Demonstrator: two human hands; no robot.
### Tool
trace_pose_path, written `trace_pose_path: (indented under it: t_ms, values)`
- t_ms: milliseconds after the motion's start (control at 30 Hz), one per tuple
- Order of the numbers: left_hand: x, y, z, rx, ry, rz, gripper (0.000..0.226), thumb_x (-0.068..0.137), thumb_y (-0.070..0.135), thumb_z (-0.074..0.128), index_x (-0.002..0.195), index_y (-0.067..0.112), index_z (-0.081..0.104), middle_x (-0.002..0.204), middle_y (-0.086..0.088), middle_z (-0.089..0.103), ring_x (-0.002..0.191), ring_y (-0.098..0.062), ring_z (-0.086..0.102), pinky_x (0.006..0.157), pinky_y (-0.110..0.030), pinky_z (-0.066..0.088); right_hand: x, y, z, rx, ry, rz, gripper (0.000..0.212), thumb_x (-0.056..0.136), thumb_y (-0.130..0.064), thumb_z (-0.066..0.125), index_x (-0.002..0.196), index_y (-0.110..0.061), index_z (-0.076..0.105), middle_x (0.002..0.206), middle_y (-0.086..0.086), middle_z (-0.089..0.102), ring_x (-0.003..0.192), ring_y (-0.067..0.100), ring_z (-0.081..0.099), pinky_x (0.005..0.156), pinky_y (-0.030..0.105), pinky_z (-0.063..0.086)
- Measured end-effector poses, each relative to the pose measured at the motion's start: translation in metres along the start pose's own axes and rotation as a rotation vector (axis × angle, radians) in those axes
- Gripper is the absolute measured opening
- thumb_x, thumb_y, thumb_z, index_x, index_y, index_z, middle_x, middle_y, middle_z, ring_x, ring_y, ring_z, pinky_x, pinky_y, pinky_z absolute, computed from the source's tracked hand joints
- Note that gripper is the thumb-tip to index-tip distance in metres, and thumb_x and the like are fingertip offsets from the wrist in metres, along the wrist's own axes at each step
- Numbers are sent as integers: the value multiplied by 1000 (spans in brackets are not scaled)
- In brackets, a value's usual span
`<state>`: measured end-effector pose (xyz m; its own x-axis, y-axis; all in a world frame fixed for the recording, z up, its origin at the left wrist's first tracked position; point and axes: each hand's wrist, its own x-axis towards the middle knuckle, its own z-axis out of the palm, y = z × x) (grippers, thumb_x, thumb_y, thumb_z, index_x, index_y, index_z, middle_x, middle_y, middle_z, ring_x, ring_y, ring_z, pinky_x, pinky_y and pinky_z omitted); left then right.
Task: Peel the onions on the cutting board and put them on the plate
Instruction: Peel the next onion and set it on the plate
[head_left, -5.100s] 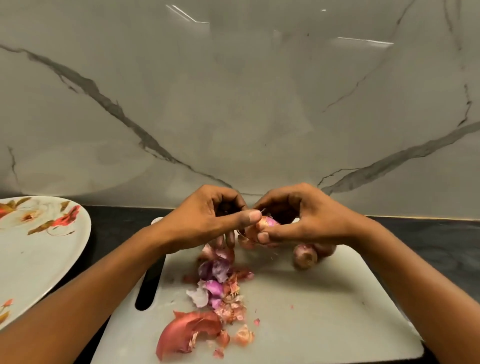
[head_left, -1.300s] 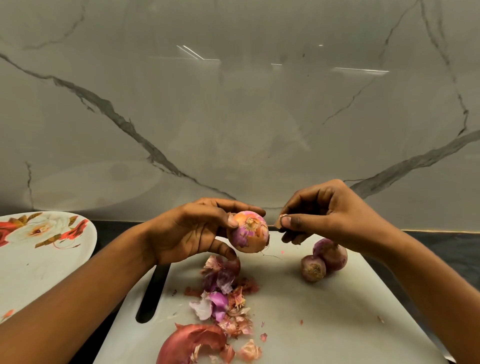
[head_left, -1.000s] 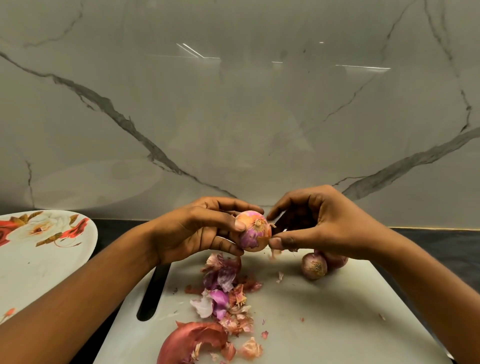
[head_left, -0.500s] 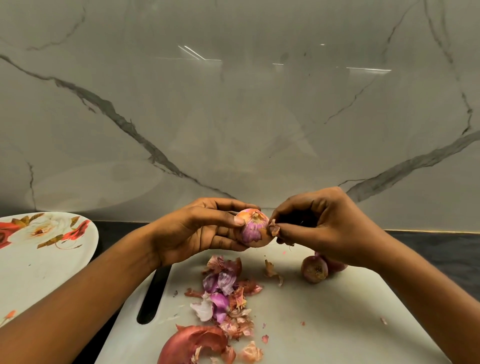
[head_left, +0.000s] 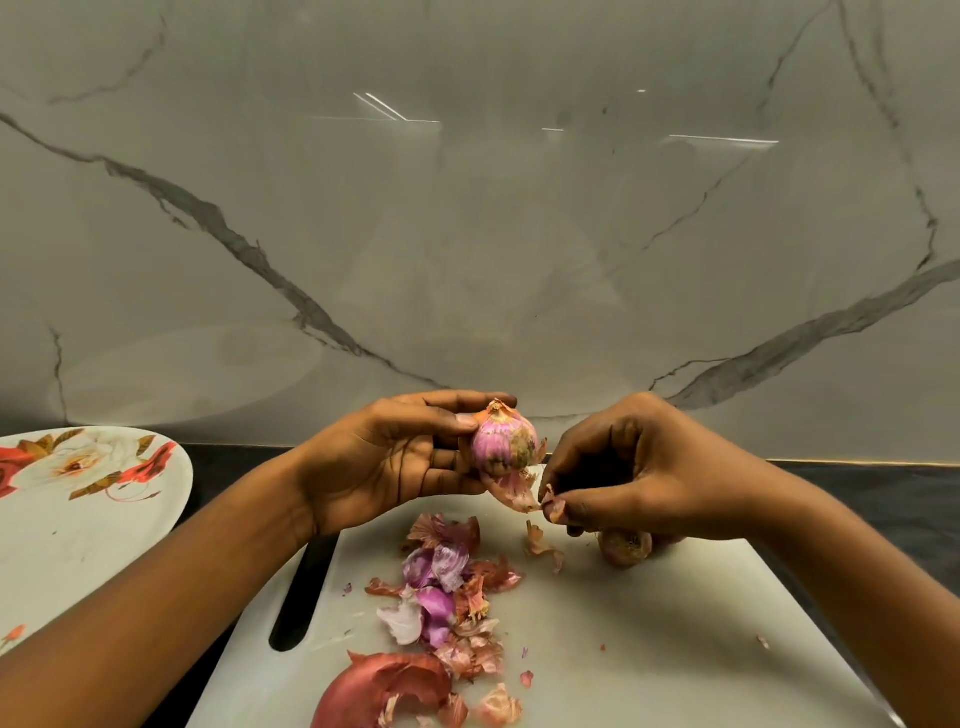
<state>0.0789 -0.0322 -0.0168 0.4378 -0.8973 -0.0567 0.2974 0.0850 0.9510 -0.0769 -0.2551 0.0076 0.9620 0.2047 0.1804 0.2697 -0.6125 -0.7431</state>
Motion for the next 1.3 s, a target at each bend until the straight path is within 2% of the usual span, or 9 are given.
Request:
trace_pose_path:
  t_ms: [133,300,400,533,667,867,1000,1167,1300]
  values:
    - [2,-1,2,24,53,1,47,86,14,71,132,5,70,127,-31,69,93,-32,75,76,-33,67,1,-1,1,-63,51,-61,23,85,-16,87,108,-14,80,94,5,80,86,27,77,78,53,63]
    - [3,-2,-1,-9,33,-3,48,88,13,70,135,4,67,122,-30,69,85,-29,73,76,-32,66,3,2,4,-150,117,-102,23,85,-23,87,107,-19,81,93,-3,80,85,20,78,75,40,64]
    - [1,-2,-1,70,-13,-17,47,89,15,72,135,5,66,120,-27,69,88,-28,70,75,-30,64,4,3,5,-189,126,-118,16,86,-26,83,102,-22,83,91,-12,79,85,13,77,72,27,62]
    - [2,-5,-1,196,-40,-22,59,87,8,77,142,5,57,124,-22,71,94,-25,65,77,-25,62,5,3,6,-199,122,-125,15,87,-25,83,102,-22,83,90,-13,79,84,13,76,70,27,62]
    - [2,-4,-2,154,12,-10,52,88,13,75,138,5,63,120,-19,73,91,-21,68,76,-22,62,3,1,4,-164,87,-119,14,88,-18,83,102,-19,84,87,-14,78,81,13,76,68,20,57]
    - [3,1,-6,39,47,54,43,89,17,71,127,-2,71,106,-18,74,82,-16,74,73,-20,63,1,-3,3,-154,24,-66,14,89,-13,84,103,-17,83,91,-6,81,84,19,78,75,33,64]
    - [2,0,-2,61,22,51,49,85,8,71,133,-3,66,113,-21,74,86,-22,76,72,-22,63,0,-4,4,-150,-12,25,33,89,-7,81,117,-21,79,98,-5,81,88,18,79,80,40,66]
    - [2,-3,-3,214,50,84,57,73,-4,82,127,8,73,132,-18,69,116,-34,72,85,-36,64,6,-5,3,-85,197,149,16,94,-16,76,110,-14,78,86,5,81,75,21,79,68,37,66]
    - [4,-5,-1,286,75,106,60,65,-6,87,120,15,75,130,-13,69,115,-37,72,85,-42,64,11,-10,7,175,238,274,23,92,-20,75,113,-10,75,88,14,80,78,31,79,67,35,65]
